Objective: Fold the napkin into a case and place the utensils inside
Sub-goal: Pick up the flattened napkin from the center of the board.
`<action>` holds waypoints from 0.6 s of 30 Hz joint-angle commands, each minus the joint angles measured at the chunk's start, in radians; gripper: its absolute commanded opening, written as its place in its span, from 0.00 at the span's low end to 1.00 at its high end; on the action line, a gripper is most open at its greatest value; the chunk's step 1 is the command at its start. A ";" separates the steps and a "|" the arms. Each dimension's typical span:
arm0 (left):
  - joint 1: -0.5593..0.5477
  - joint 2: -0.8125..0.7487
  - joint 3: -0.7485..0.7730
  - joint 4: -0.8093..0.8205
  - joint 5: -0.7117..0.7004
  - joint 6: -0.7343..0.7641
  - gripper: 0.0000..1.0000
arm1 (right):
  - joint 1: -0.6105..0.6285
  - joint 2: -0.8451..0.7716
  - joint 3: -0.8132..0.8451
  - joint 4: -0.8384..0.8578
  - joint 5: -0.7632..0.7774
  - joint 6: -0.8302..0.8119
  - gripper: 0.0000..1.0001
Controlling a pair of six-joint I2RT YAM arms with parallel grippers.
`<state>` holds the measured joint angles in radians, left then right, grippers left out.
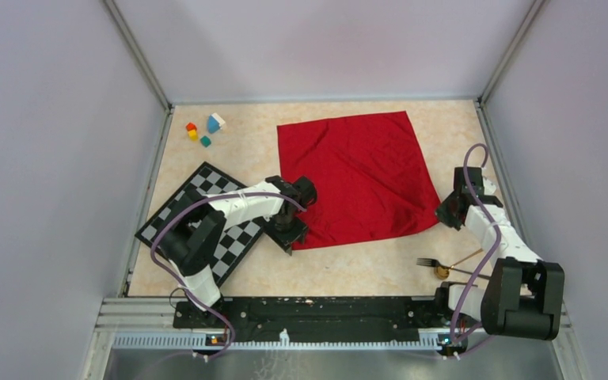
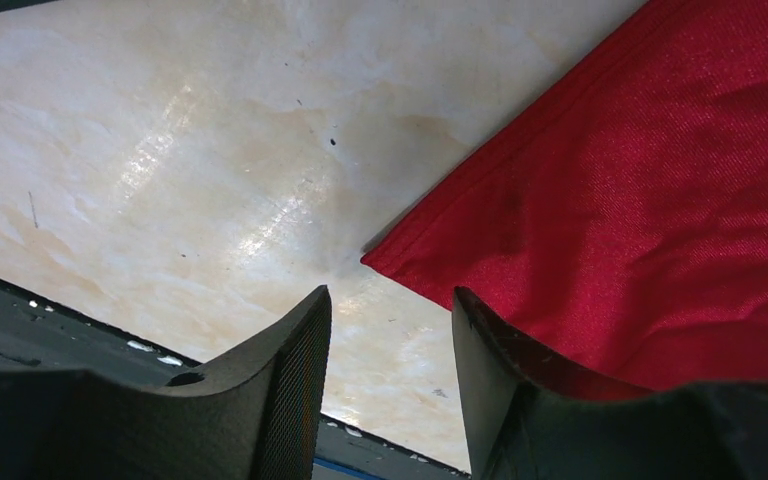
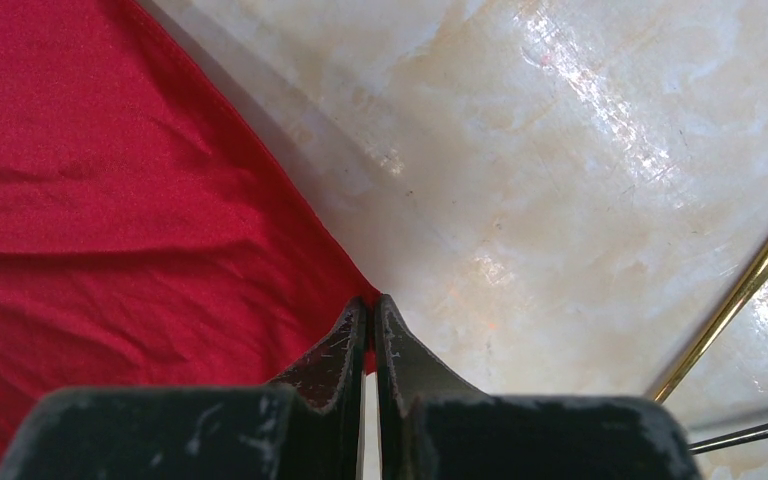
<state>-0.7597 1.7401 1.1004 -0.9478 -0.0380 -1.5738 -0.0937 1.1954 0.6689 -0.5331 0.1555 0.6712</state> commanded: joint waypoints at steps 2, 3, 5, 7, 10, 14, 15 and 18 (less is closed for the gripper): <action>0.006 0.006 0.020 -0.031 -0.014 -0.059 0.53 | 0.007 -0.007 -0.001 0.037 0.005 -0.022 0.00; 0.006 0.010 0.020 -0.026 -0.014 -0.059 0.53 | 0.006 -0.007 -0.002 0.039 0.002 -0.022 0.00; 0.007 0.016 0.016 -0.017 -0.017 -0.057 0.53 | 0.006 -0.005 -0.003 0.043 -0.002 -0.022 0.00; 0.008 0.022 0.017 -0.015 -0.029 -0.053 0.52 | 0.006 -0.002 -0.002 0.043 -0.005 -0.022 0.00; 0.012 0.024 -0.016 0.009 -0.028 -0.049 0.50 | 0.006 -0.001 -0.002 0.041 -0.003 -0.024 0.00; 0.025 0.020 -0.088 0.080 -0.002 -0.043 0.51 | 0.007 -0.007 -0.002 0.033 -0.001 -0.025 0.00; 0.028 0.023 -0.099 0.088 0.000 -0.044 0.50 | 0.006 -0.009 -0.003 0.031 0.002 -0.027 0.00; 0.033 0.025 -0.126 0.109 -0.020 -0.049 0.41 | 0.006 -0.018 -0.002 0.018 0.001 -0.025 0.00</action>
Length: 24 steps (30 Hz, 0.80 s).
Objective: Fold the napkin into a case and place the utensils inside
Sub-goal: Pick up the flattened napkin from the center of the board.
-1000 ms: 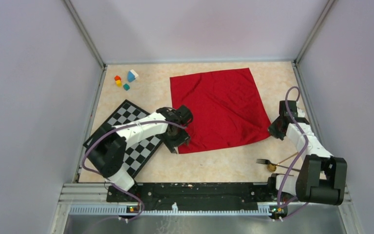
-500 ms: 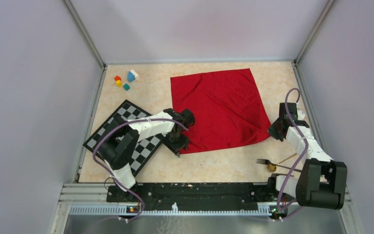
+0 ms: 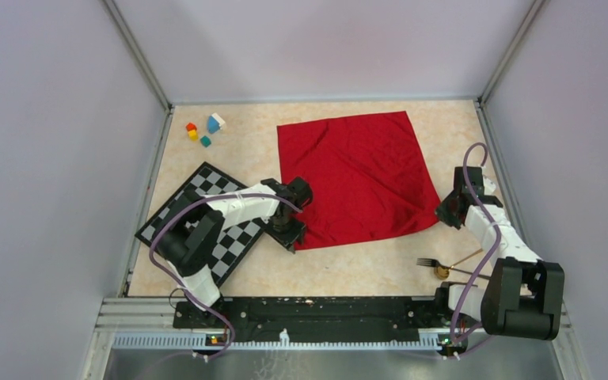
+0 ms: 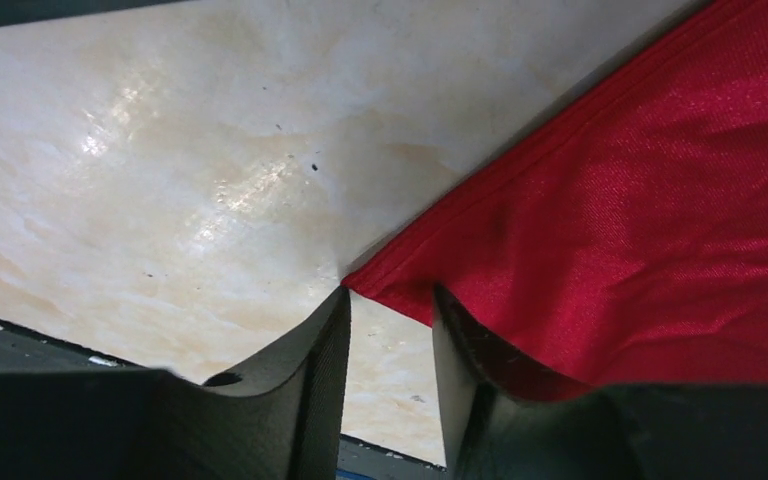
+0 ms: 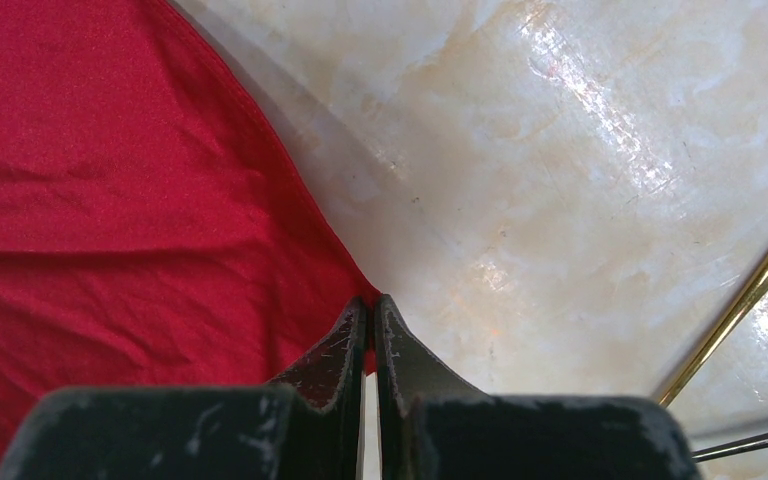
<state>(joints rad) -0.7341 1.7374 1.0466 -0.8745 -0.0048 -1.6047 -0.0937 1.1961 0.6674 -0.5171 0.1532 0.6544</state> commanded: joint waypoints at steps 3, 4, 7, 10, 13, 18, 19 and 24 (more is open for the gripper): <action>0.015 -0.002 -0.115 0.106 -0.087 -0.001 0.32 | 0.007 -0.042 0.002 -0.018 -0.002 -0.006 0.00; 0.018 -0.011 -0.125 0.120 -0.108 0.007 0.29 | 0.007 -0.059 0.005 -0.028 -0.007 -0.003 0.00; 0.032 -0.055 -0.150 0.189 -0.162 0.066 0.18 | 0.008 -0.151 -0.007 0.016 -0.069 -0.007 0.00; 0.063 -0.130 -0.176 0.266 -0.166 0.140 0.01 | 0.007 -0.227 -0.008 0.061 -0.186 -0.022 0.00; 0.072 -0.250 -0.137 0.273 -0.191 0.232 0.00 | 0.007 -0.287 0.066 0.010 -0.239 -0.055 0.00; 0.071 -0.504 0.020 0.319 -0.098 0.526 0.00 | 0.006 -0.453 0.264 -0.129 -0.347 -0.134 0.00; 0.071 -0.559 0.051 0.329 -0.064 0.575 0.00 | 0.006 -0.504 0.309 -0.146 -0.371 -0.141 0.00; 0.071 -0.859 0.125 0.459 0.033 0.764 0.00 | 0.007 -0.696 0.554 -0.192 -0.435 -0.132 0.00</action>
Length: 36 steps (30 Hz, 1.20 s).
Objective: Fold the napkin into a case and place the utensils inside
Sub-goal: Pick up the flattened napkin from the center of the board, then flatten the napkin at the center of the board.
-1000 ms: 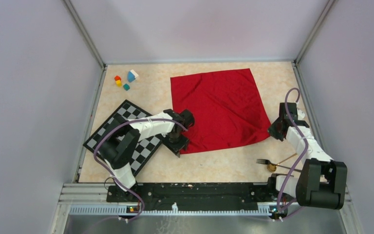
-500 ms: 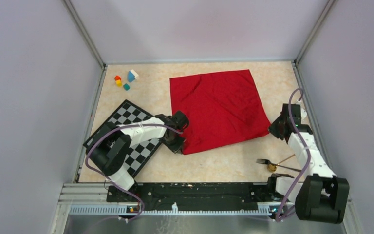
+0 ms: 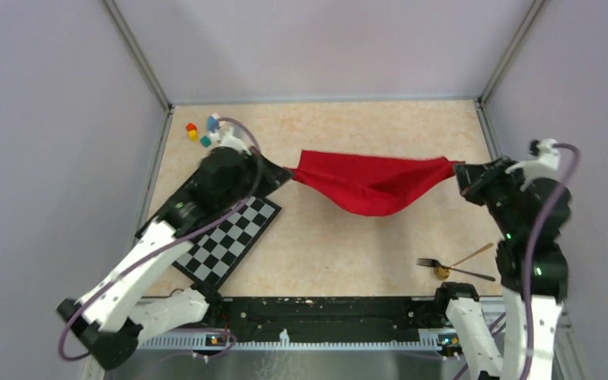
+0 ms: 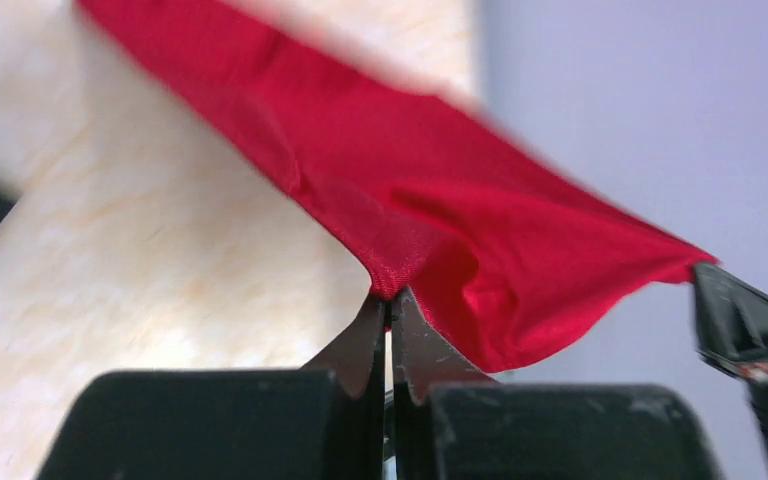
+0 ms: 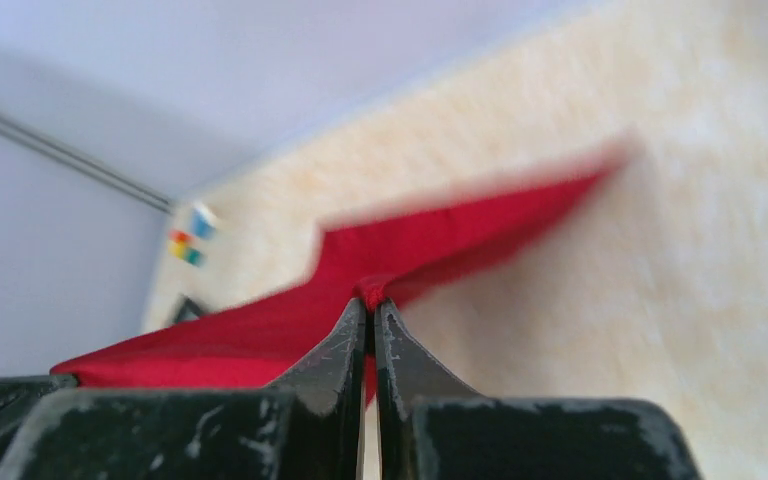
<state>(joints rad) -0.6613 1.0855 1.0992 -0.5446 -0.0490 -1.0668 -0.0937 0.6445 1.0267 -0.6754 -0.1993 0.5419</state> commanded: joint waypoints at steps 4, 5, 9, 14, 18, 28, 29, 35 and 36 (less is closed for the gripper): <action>-0.001 -0.320 0.171 0.232 0.126 0.324 0.00 | 0.008 -0.172 0.365 -0.050 -0.036 0.004 0.00; -0.001 -0.321 0.204 0.249 0.136 0.345 0.00 | 0.008 -0.157 0.397 -0.054 0.002 0.011 0.00; -0.002 -0.258 0.293 0.266 0.048 0.407 0.00 | 0.008 -0.083 0.438 -0.016 0.093 0.001 0.00; -0.002 -0.086 0.306 0.315 -0.144 0.429 0.00 | 0.008 0.058 0.352 0.124 0.163 -0.030 0.00; 0.025 0.140 0.352 0.355 -0.268 0.459 0.00 | 0.008 0.217 0.270 0.267 0.196 -0.068 0.00; 0.249 0.667 0.437 0.640 -0.053 0.424 0.00 | -0.054 0.819 0.284 0.535 0.119 -0.092 0.00; 0.263 0.720 0.460 0.658 -0.018 0.418 0.00 | -0.056 0.885 0.304 0.558 0.087 -0.091 0.00; 0.331 1.044 0.690 0.655 0.198 0.397 0.00 | -0.060 1.268 0.562 0.545 -0.045 -0.101 0.00; 0.337 1.082 0.727 0.644 0.217 0.401 0.00 | -0.060 1.323 0.607 0.531 -0.074 -0.101 0.00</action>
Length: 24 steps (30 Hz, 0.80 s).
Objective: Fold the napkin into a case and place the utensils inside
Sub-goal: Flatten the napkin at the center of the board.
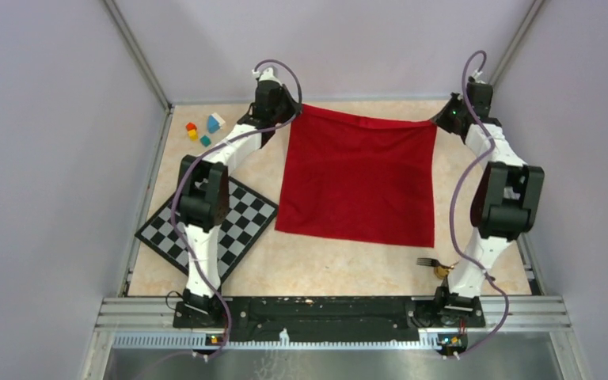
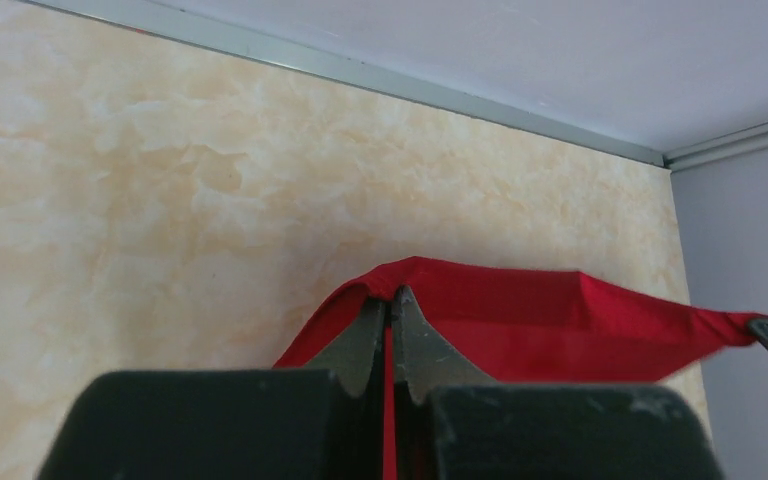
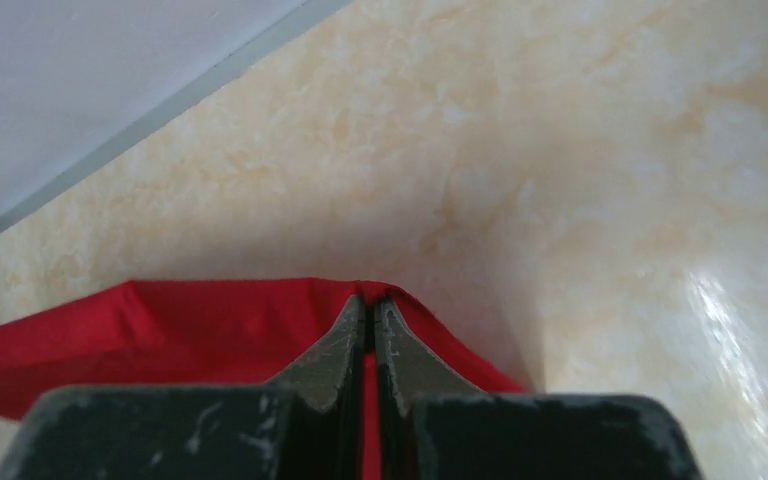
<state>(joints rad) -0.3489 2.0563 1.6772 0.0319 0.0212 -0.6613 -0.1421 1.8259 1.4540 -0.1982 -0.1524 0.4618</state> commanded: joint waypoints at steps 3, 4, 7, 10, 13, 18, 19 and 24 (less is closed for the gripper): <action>0.045 0.194 0.198 0.073 0.219 -0.003 0.00 | -0.012 0.261 0.307 -0.013 -0.194 -0.024 0.00; 0.050 0.202 0.203 0.073 0.232 -0.004 0.00 | -0.011 0.283 0.340 -0.046 -0.202 -0.028 0.00; 0.057 0.189 0.194 0.054 0.237 0.013 0.00 | -0.012 0.292 0.368 -0.111 -0.195 -0.041 0.00; 0.058 0.163 0.181 -0.012 0.263 0.035 0.00 | -0.013 0.259 0.358 -0.225 -0.200 -0.070 0.00; 0.061 0.105 0.127 -0.116 0.258 0.033 0.00 | -0.013 0.175 0.276 -0.275 -0.147 -0.100 0.00; 0.060 0.060 0.030 -0.084 0.302 -0.011 0.00 | -0.095 0.116 0.233 -0.240 -0.178 -0.069 0.00; 0.061 0.058 0.026 -0.080 0.315 -0.020 0.00 | -0.106 0.136 0.250 -0.225 -0.201 -0.067 0.00; 0.060 0.051 0.011 -0.061 0.317 -0.026 0.00 | -0.117 0.280 0.400 -0.249 -0.261 -0.067 0.00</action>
<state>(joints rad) -0.2924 2.1731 1.6985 -0.0639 0.3141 -0.6788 -0.2401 2.0289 1.7332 -0.4633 -0.3550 0.3939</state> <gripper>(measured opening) 0.007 0.009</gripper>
